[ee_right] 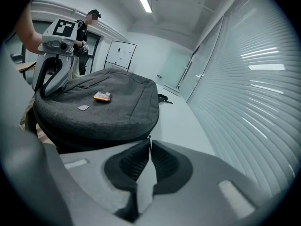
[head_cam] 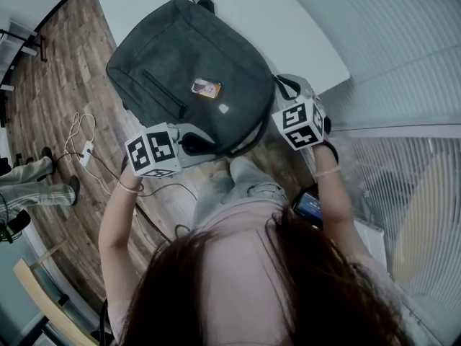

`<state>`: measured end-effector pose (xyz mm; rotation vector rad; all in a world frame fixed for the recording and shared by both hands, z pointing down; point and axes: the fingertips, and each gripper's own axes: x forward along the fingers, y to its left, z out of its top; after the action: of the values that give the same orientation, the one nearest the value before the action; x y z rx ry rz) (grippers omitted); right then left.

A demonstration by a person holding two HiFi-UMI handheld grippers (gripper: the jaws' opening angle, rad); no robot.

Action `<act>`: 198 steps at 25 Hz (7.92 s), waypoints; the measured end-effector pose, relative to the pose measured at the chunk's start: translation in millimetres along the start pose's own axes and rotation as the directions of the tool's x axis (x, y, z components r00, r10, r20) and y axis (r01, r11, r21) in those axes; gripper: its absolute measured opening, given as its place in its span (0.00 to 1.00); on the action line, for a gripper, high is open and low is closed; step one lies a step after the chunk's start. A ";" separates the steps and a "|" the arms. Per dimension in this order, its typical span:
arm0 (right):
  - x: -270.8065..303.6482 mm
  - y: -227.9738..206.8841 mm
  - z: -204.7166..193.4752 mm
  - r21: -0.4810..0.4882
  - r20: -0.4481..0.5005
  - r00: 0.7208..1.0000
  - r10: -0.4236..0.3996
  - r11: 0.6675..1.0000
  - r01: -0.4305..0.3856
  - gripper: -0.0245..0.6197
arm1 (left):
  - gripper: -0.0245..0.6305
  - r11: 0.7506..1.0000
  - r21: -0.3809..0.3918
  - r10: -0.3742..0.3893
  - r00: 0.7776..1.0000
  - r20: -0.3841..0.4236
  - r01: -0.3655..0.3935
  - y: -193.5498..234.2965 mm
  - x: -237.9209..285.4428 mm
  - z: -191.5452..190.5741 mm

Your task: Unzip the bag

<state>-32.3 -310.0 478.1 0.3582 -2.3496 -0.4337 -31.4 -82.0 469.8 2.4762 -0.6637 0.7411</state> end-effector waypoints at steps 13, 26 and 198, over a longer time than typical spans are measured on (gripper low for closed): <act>19.9 -9.9 10.2 -0.066 0.002 0.991 0.136 0.989 -0.135 0.07 | 0.14 0.998 -0.050 -0.032 0.999 -0.028 0.030 1.5 -0.5 0.9; 42.5 -18.1 16.2 -0.166 -0.016 0.976 0.219 0.962 -0.218 0.08 | 0.14 0.997 -0.065 -0.044 0.999 -0.029 0.042 5.3 4.9 -1.3; -275.4 48.4 78.6 0.089 0.643 0.752 0.145 0.961 -0.262 0.04 | 0.05 0.097 -0.592 0.948 -0.108 0.301 -0.800 -165.4 -81.8 148.8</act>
<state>102.3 -147.7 278.3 0.0139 -3.0654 -0.2612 57.1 -11.1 261.6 1.5783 -2.7345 0.0058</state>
